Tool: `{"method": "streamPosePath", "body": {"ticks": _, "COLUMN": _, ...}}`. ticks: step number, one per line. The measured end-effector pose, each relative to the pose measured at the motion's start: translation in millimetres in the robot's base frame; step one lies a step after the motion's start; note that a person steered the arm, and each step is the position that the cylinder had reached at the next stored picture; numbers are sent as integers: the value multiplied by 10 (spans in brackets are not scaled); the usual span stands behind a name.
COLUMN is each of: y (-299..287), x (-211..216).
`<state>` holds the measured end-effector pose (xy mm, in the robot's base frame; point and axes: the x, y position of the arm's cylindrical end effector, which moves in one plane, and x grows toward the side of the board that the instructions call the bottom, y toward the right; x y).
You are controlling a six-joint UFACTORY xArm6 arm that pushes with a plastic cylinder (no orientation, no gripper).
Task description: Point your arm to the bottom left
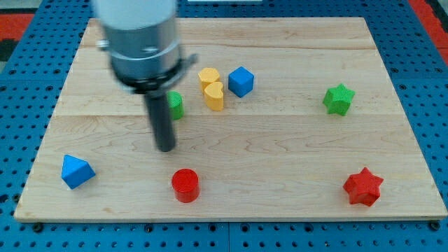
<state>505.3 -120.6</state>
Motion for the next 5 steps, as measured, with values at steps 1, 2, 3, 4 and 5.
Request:
{"method": "streamPosePath", "body": {"ticks": 1, "y": 63, "x": -409}}
{"method": "streamPosePath", "body": {"ticks": 2, "y": 324, "x": -483}}
{"method": "streamPosePath", "body": {"ticks": 3, "y": -97, "x": 223}}
{"method": "streamPosePath", "body": {"ticks": 4, "y": -537, "x": 781}}
{"method": "streamPosePath", "body": {"ticks": 5, "y": -1420, "x": 922}}
